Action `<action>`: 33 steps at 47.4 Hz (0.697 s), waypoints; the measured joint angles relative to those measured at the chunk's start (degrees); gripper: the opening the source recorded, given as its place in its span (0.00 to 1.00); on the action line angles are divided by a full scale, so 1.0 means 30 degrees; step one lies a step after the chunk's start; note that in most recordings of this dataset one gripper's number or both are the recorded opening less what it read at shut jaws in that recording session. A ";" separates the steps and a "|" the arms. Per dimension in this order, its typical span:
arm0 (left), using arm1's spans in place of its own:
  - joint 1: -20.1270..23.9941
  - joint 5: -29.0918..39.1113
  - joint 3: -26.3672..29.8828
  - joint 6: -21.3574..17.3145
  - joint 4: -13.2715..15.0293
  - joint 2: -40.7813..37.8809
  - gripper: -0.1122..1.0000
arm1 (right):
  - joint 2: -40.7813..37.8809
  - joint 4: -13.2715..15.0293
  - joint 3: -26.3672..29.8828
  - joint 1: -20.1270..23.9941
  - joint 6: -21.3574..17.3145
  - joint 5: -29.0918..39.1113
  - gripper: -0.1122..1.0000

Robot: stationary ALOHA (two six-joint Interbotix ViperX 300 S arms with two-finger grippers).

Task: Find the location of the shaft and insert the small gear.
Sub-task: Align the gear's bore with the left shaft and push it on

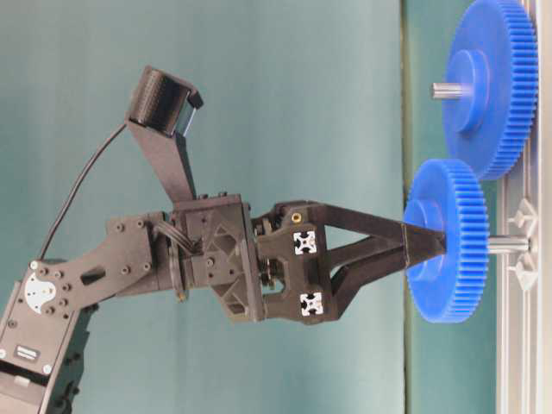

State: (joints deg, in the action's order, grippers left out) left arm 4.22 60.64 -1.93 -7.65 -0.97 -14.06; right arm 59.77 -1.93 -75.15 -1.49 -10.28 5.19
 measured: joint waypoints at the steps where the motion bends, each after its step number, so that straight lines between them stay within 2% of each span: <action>1: 0.0000 -0.0059 -0.0029 0.0000 0.0000 0.0000 0.67 | 0.0000 0.0000 0.0000 0.0000 -0.0029 0.0000 0.13; 33: 0.0732 -0.0410 -0.0645 -0.0205 0.0059 -0.0029 0.67 | 0.0000 0.0000 0.0000 0.0000 -0.0029 0.0000 0.13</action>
State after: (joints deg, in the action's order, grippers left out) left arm 6.42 59.41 -3.87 -8.26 -0.79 -14.15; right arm 59.77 -1.93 -75.15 -1.49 -10.37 5.19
